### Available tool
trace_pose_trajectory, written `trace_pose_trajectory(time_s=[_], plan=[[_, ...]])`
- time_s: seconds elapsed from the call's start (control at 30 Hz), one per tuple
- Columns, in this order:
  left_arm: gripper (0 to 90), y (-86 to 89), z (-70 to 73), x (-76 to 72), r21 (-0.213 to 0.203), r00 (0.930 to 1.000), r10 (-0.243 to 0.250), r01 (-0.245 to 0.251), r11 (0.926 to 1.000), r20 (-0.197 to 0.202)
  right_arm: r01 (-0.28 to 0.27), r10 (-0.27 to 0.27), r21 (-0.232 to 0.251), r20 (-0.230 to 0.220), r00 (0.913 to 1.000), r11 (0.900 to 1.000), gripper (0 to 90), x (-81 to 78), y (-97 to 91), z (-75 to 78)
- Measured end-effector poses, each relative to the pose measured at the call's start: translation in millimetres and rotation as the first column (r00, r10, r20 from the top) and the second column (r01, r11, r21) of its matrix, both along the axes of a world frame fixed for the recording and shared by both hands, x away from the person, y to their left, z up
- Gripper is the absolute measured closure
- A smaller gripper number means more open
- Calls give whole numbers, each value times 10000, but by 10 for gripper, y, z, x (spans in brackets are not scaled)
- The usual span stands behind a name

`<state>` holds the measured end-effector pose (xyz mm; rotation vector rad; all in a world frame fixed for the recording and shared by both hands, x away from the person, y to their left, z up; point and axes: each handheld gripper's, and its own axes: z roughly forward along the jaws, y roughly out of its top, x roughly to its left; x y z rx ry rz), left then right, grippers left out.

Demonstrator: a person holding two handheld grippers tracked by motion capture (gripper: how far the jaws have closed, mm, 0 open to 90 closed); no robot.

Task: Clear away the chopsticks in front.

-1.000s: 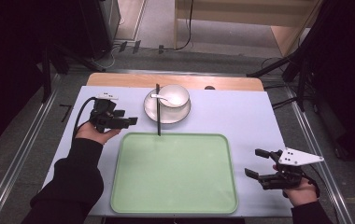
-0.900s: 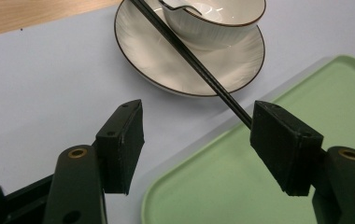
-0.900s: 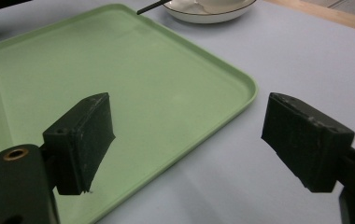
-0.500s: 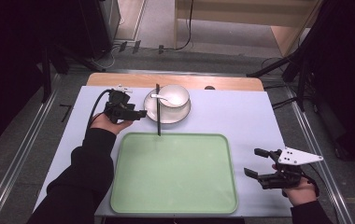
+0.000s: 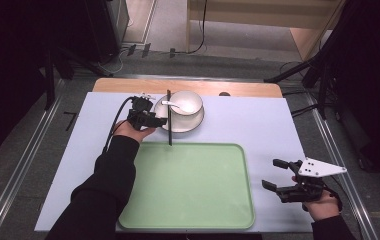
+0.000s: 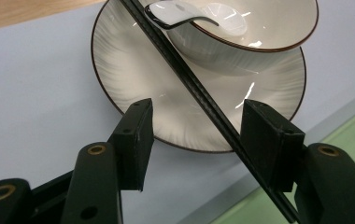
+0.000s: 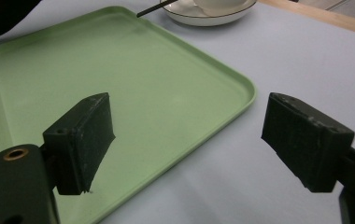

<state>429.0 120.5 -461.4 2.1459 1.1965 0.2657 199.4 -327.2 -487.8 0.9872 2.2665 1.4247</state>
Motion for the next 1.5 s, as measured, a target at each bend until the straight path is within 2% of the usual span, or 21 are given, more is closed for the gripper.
trace_pose_trajectory(time_s=[0.13, 0.23, 0.5, 0.73, 0.93, 1.23, 1.33, 1.5], plan=[[465, -67, -68, 31, 48, 9995, 301, -301, 9995, 72, -4, 4, 34, -1, 10000, 10000, 172, -5, -5, 0], [476, -105, -123, 57, 144, 9988, 487, -487, 9987, -22, -37, 37, -24, -41, 10000, 10000, 172, -6, -5, -8], [492, -135, -209, 120, 203, 9967, 810, -808, 9965, -49, 44, -44, -22, -21, 10000, 10000, 172, -33, -25, -2], [509, -150, -244, 151, 196, 9962, 873, -872, 9960, -71, 92, -92, -39, -7, 10000, 10000, 172, -49, -37, -1], [505, -148, -203, 151, -120, 9954, 950, -951, 9954, -92, 106, -106, -44, -13, 9999, 9999, 172, -56, -41, -2], [509, -192, -268, 168, 94, 9959, 878, -877, 9961, -224, 89, -89, -66, -18, 10000, 9999, 172, -55, -37, -2], [537, -195, -296, 186, 141, 9941, 1058, -1055, 9943, -238, 85, -85, -60, -7, 10000, 9999, 172, -56, -39, -3], [689, -198, -348, 232, -110, 9850, 1665, -1672, 9859, -448, 71, -71, -80, -1, 10000, 9999, 172, -55, -38, -3]])
